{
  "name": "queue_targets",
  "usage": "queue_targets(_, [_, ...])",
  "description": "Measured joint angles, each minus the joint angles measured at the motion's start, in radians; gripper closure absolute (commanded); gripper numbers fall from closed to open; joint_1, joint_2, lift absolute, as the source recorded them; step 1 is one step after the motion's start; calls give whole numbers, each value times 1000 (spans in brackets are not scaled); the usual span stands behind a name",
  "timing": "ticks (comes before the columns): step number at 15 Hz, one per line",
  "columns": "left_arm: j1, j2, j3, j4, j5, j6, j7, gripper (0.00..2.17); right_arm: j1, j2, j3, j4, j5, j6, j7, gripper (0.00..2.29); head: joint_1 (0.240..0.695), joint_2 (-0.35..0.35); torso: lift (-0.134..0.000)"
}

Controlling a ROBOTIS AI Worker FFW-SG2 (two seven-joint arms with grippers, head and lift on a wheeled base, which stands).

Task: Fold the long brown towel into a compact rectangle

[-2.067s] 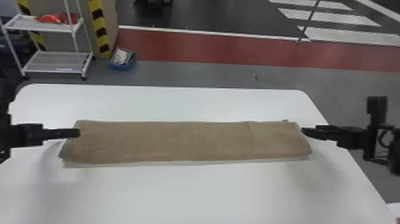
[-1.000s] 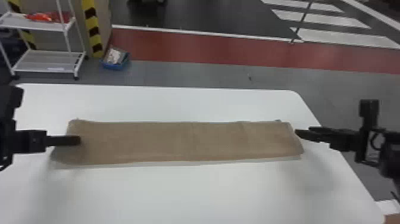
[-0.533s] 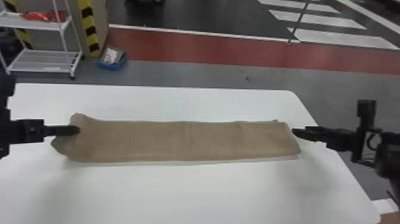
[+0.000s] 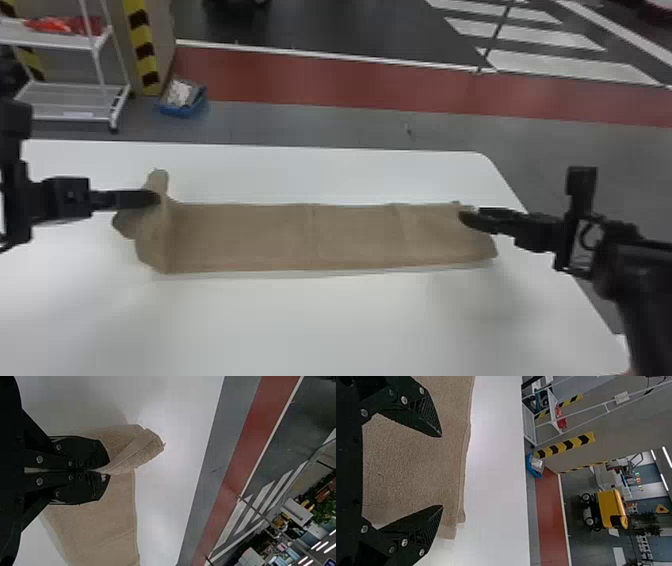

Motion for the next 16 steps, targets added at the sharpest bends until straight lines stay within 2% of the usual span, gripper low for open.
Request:
queue_targets(2, [-27, -30, 13, 1, 33, 1, 12, 1882, 23, 39, 14, -59, 0, 16, -7, 1028, 695, -199, -123])
queue_targets(3, [-43, -48, 14, 3, 49, 2, 23, 1882, 30, 57, 31, -78, 1, 31, -7, 1166, 695, -193, -123])
queue_targets(7, [-85, -119, 6, 16, 101, 4, 52, 1882, 27, 117, 131, -92, 9, 29, -47, 1298, 695, -174, -123])
queue_targets(10, [-106, -149, 0, 27, 157, 5, 68, 1882, 13, 161, 205, -77, 29, 5, -82, 1298, 695, -152, -123])
queue_targets(14, [-157, -151, 6, 70, 262, 38, 58, 1882, -11, 196, 259, -37, 46, 8, -90, 1298, 695, -138, -123])
queue_targets(16, [-176, -147, 7, 77, 285, 62, 58, 1882, -26, 208, 279, -10, 49, 9, -90, 1298, 695, -126, -123])
